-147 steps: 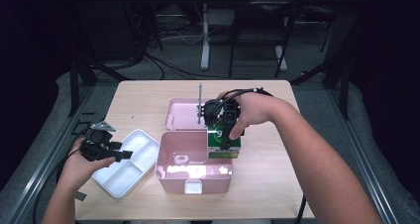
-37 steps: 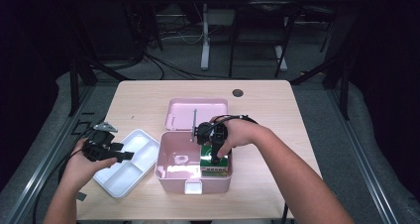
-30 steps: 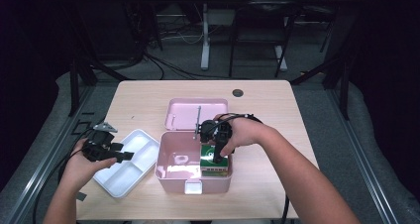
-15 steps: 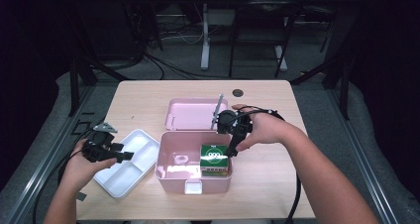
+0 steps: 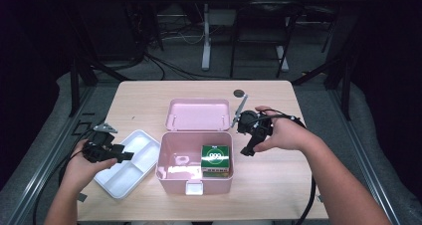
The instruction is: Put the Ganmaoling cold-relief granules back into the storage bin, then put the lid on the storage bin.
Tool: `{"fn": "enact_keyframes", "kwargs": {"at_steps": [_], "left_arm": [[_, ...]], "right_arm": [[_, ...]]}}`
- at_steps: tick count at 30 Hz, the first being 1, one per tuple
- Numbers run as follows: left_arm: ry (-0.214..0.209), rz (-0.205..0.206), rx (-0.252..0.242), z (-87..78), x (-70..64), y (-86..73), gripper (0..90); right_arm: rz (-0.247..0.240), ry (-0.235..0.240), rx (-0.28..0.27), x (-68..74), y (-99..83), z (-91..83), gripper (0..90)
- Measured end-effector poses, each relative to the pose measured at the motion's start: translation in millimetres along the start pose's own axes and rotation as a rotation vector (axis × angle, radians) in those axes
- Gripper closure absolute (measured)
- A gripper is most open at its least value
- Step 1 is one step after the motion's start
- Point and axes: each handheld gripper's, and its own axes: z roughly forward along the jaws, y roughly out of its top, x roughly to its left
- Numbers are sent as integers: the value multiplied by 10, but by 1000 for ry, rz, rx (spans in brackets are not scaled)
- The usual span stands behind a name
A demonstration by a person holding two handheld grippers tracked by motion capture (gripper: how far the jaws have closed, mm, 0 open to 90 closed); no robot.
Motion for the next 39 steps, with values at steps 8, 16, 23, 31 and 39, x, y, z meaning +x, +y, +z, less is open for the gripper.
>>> {"fn": "enact_keyframes", "kwargs": {"at_steps": [8,16,23,31,39], "left_arm": [[2,-4,10,22,11,-10,475],[5,3,10,23,8,-14,483],[1,2,21,28,-1,-14,501],[13,-43,25,-14,35,25,511],[29,-21,75,-58,39,63,567]], "right_arm": [[75,-7,-51,-10,-142,124,296],[229,-45,-89,-51,-345,251,326],[388,-57,-181,-34,-585,427,359],[459,-124,-219,56,-679,545,340],[484,-114,-262,131,-675,666,363]]}}
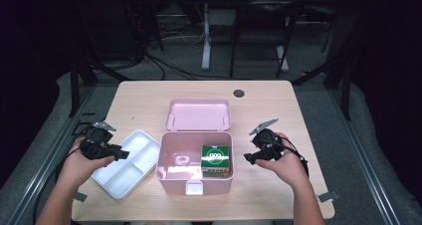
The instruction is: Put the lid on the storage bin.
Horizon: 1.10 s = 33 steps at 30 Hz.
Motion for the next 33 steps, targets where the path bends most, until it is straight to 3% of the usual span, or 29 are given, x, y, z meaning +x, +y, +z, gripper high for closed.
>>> {"fn": "enact_keyframes", "kwargs": {"at_steps": [4,7,9,10,11,12,13,14,18,26,33], "left_arm": [[-11,5,19,-10,1,29,590],[-7,13,53,9,-7,45,632],[-15,18,76,42,-2,52,662],[-8,22,88,62,2,55,663],[3,25,101,83,5,58,670],[12,35,116,106,14,64,674],[19,37,133,126,22,69,678],[24,39,147,146,27,73,687],[41,52,200,212,21,88,701],[75,73,319,395,85,105,757],[81,81,371,535,93,123,791]], "right_arm": [[30,6,-14,-28,-39,44,363],[41,-35,-12,-56,-68,33,363],[45,-33,-23,-71,-91,9,363],[47,-17,-39,-77,-105,7,363],[44,-49,-32,-71,-111,-6,363],[50,-24,-46,-80,-119,-1,363],[50,-56,-31,-80,-120,-11,363],[53,-34,-33,-95,-126,-9,362],[59,-30,-49,-95,-148,-9,360],[77,-52,-87,-111,-153,-51,356],[77,-49,-93,-120,-171,-57,353]]}}
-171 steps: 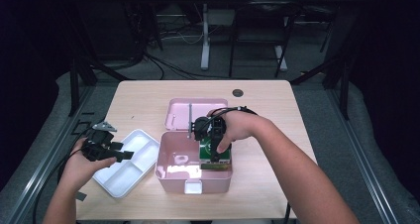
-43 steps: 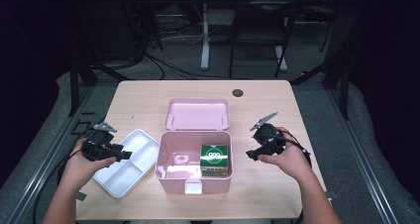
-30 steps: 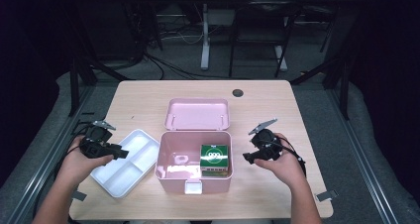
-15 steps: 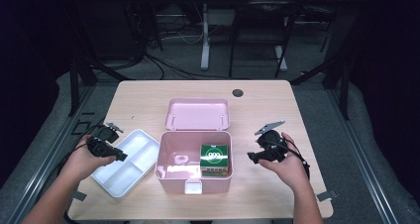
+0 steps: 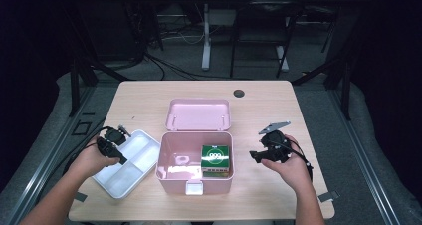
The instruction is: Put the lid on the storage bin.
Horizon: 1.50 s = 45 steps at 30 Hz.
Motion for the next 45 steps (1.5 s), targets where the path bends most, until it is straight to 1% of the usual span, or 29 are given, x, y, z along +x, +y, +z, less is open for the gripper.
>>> {"fn": "enact_keyframes", "kwargs": {"at_steps": [4,7,10,12,16,17,20,24,25,28,34,37,40,45], "left_arm": [[-5,0,16,73,-13,23,796],[2,4,33,112,-21,38,802],[-6,4,49,145,-30,50,813],[-10,8,58,162,-39,57,823],[-4,9,66,198,-51,72,828],[-5,8,70,205,-47,76,830],[-6,2,71,233,-39,83,842],[-4,3,88,277,-36,97,852],[1,1,88,288,-36,101,857],[-2,-7,100,316,-30,111,867],[0,-5,115,342,-27,129,873],[2,-4,116,363,-28,136,873],[-1,-2,121,368,-27,144,878],[-11,-10,134,354,-34,149,886]], "right_arm": [[7,-5,-2,-15,-8,-4,349],[11,-1,-3,-20,-11,-11,348],[13,-9,0,-21,-11,-12,345],[13,-3,1,-26,-14,-4,344],[11,-9,9,-20,-16,14,343],[11,-5,15,-20,-15,16,343],[14,-3,9,-20,-17,22,342],[20,-12,9,-27,-20,23,341],[21,-11,9,-30,-22,27,342],[17,-7,14,-29,-24,38,341],[14,-9,16,-17,-20,51,341],[12,-20,21,-8,-18,58,341],[10,-7,19,-7,-17,62,341],[11,-14,19,-8,-17,61,341]]}}
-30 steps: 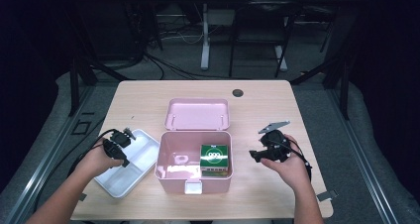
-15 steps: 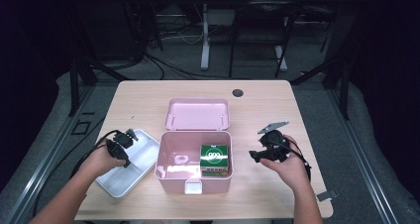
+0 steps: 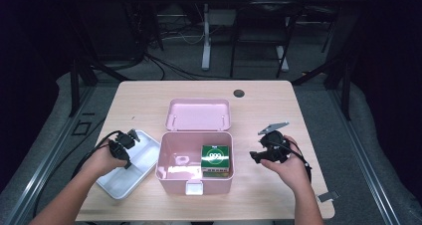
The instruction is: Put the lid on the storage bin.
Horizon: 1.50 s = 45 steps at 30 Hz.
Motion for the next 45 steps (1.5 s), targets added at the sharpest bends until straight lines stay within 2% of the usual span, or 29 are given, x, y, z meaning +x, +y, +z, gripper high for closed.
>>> {"fn": "enact_keyframes", "kwargs": {"at_steps": [5,8,13,22,36,37,43,45], "left_arm": [[-2,0,-5,-69,1,-7,888],[4,11,-16,-160,-3,-13,888],[9,13,-38,-327,-4,-34,888],[21,13,-82,-677,29,-78,888],[38,38,-131,-1206,-26,-59,888],[39,39,-130,-1238,-31,-55,888],[54,43,-124,-1397,-52,-29,888],[47,45,-126,-1443,-55,-21,888]], "right_arm": [[1,-7,1,2,-1,3,341],[2,9,0,-2,-4,9,341],[3,-7,1,2,-4,9,341],[6,-1,4,-5,-9,10,341],[15,0,-3,-16,-13,-3,341],[16,-12,-2,-13,-14,-4,341],[15,-3,1,-21,-17,11,341],[15,-4,4,-19,-18,14,340]]}}
